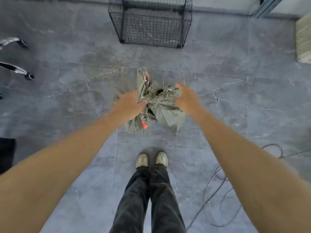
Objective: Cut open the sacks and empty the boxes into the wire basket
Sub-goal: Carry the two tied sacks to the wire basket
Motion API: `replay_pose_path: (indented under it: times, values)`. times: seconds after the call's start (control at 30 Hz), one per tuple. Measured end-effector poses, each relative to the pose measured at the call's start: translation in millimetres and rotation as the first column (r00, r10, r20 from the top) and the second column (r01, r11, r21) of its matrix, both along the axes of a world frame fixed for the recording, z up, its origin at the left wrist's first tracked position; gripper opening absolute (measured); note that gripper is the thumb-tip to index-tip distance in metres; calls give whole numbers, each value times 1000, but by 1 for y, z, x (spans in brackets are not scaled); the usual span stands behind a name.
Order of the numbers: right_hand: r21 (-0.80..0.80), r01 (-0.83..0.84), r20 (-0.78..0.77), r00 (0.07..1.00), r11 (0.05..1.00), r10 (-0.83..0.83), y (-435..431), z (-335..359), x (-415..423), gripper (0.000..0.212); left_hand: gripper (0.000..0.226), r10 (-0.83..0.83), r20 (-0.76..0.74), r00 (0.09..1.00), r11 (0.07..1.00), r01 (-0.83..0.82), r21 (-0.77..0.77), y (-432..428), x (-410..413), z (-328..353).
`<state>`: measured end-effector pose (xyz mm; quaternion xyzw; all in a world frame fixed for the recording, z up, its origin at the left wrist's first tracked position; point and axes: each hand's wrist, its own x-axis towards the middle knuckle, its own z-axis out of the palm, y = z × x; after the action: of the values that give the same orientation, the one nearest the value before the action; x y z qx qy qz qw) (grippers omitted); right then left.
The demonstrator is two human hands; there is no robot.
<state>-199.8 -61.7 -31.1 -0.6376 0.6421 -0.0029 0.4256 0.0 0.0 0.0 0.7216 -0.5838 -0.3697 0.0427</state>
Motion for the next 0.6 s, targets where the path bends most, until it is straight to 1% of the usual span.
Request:
replay_pose_path:
  times: [0.07,0.1,0.2,0.33,0.4,0.47,0.5,0.57,0.6]
  values:
    - [2,-46,-32,998,999,46,-7,-13,4,62,56,27,16,1000,999,-28,29,-9,-12,-21]
    - [0,-71,-52,996,997,71,-8,-21,6,66,60,34,33,999,999,-35,20,-11,-17,-32]
    - [-14,-113,-31,993,994,112,-17,-42,19,73,73,42,90,995,999,-43,6,-20,-25,-70]
    - [-35,-185,-64,981,982,182,-29,-67,30,75,88,118,63,991,989,-124,87,-28,-19,-113]
    - [-18,-229,-79,971,973,227,-30,-76,33,75,95,136,33,990,983,-139,117,-26,-14,-131]
    - [32,-300,-116,946,953,301,-29,-87,34,79,96,144,31,989,980,-147,132,-24,-8,-146]
    - [67,-335,-138,930,940,342,-28,-92,34,81,93,154,36,987,979,-158,131,-23,-6,-151]
    - [115,-376,-174,903,919,392,-23,-101,33,88,81,192,24,981,976,-194,101,-24,-7,-154]
    - [115,-381,-188,899,917,397,-21,-104,32,89,75,204,5,979,975,-203,85,-25,-8,-155]
